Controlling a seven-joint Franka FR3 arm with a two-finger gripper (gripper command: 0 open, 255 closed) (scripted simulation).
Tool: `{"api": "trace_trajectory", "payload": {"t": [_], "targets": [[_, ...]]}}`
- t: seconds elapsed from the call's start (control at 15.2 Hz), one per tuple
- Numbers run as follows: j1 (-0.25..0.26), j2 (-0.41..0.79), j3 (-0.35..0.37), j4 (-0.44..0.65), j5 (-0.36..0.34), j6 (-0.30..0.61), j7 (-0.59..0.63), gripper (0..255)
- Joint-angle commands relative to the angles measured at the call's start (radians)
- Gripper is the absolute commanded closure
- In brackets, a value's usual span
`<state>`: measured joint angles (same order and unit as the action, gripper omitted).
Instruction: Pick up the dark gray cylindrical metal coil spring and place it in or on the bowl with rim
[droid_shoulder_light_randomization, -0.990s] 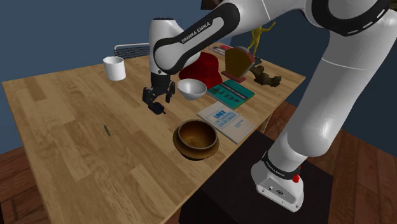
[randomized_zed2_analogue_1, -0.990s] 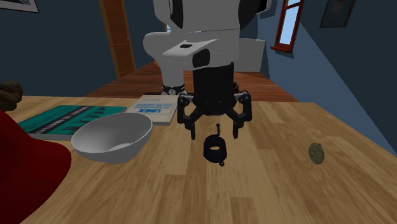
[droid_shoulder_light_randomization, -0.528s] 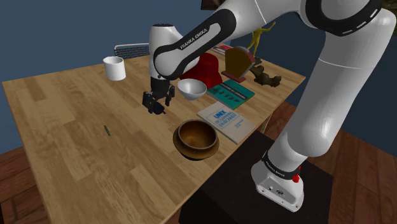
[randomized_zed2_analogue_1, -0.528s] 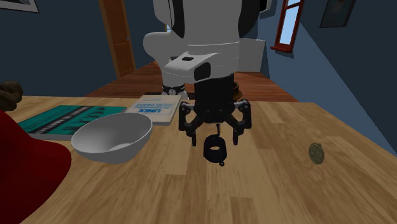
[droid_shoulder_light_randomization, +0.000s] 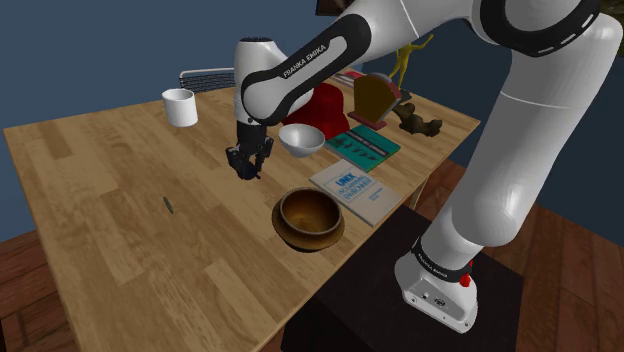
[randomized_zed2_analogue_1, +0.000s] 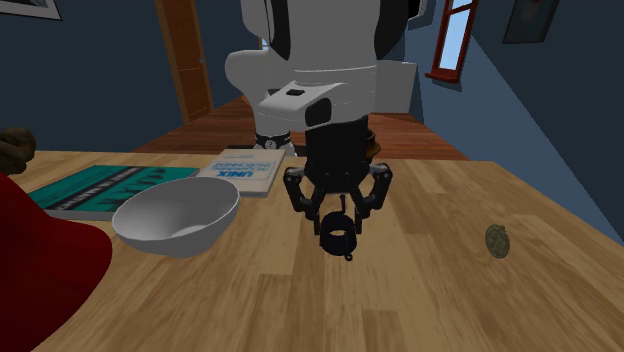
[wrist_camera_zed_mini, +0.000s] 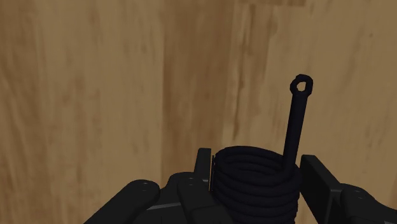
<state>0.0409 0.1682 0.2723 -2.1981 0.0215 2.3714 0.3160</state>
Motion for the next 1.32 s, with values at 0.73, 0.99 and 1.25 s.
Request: {"api": "trace_trajectory", "payload": {"t": [0.73,0.99,1.25], "targets": [[-0.004,-0.052,0.003,0.025,0.016,-0.075,-0.008,255],[-0.006,-0.083,0.004,0.046,0.026,-0.127,-0.013,255],[-0.008,-0.111,0.004,0.07,0.033,-0.178,-0.016,255]]}}
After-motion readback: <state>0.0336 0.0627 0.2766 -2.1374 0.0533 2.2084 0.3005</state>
